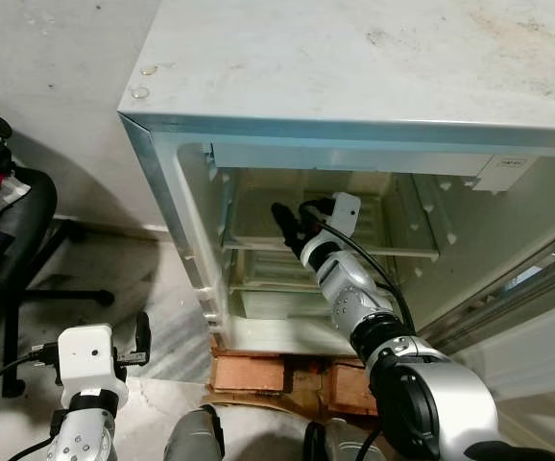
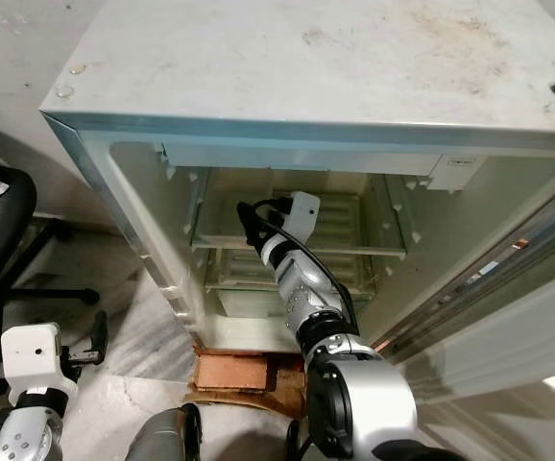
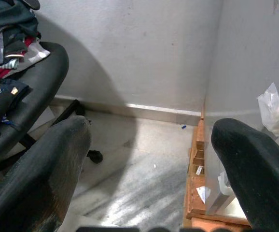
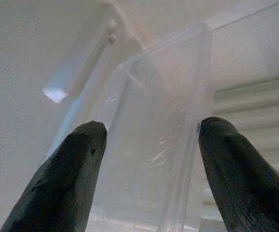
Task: Restocking fridge
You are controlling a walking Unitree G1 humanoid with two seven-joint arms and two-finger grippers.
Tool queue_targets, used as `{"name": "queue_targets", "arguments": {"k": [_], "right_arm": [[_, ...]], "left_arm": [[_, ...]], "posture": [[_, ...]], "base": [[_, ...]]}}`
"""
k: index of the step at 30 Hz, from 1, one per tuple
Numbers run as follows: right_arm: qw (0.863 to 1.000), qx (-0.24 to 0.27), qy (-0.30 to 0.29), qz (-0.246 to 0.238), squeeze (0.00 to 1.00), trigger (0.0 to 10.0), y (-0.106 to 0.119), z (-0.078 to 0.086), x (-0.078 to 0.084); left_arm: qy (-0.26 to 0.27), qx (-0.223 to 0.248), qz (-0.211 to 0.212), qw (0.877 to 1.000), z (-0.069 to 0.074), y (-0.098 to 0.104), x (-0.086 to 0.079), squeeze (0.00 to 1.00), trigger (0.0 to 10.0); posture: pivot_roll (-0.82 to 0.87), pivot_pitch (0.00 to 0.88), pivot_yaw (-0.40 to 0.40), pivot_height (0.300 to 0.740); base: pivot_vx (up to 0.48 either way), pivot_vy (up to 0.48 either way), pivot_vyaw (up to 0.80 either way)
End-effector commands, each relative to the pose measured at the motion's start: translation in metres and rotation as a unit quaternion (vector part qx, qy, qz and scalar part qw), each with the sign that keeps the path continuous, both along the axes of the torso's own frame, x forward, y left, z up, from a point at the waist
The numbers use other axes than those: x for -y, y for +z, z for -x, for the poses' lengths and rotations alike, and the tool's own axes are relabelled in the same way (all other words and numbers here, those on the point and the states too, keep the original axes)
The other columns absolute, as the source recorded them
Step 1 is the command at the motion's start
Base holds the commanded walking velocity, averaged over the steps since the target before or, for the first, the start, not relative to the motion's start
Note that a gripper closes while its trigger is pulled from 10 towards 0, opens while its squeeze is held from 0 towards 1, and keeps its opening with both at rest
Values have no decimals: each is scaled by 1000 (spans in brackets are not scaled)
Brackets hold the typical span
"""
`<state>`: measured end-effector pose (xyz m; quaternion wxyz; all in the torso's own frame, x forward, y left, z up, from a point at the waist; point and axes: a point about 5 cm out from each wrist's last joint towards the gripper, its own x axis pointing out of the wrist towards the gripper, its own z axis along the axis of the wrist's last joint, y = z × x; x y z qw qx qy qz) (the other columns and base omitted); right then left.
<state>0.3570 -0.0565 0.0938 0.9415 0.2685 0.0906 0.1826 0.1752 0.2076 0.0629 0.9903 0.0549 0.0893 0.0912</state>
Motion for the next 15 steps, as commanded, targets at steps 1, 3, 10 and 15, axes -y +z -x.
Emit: {"name": "queue_targets", "arguments": {"k": [1, 3, 10, 15], "right_arm": [[1000, 3, -6, -11, 1000, 10000, -2, 3, -2], [1000, 5, -9, -7, 1000, 10000, -1, 2, 1], [998, 14, -27, 56, 1000, 10000, -3, 0, 14], [997, 22, -46, 57, 1000, 10000, -4, 0, 24]], "left_arm": [[6, -14, -1, 1000, 4, -7, -3, 0, 10000], [5, -14, -1, 1000, 3, -7, -2, 0, 10000], [4, -14, -1, 1000, 1, -8, -2, 0, 10000], [6, -14, 0, 1000, 1, -9, -2, 0, 10000]], "posture": [[144, 162, -17, 735], [143, 162, -18, 735], [138, 159, -16, 735], [138, 159, -16, 735]], "base": [[0, 0, 0], [0, 0, 0], [0, 0, 0], [0, 0, 0]]}}
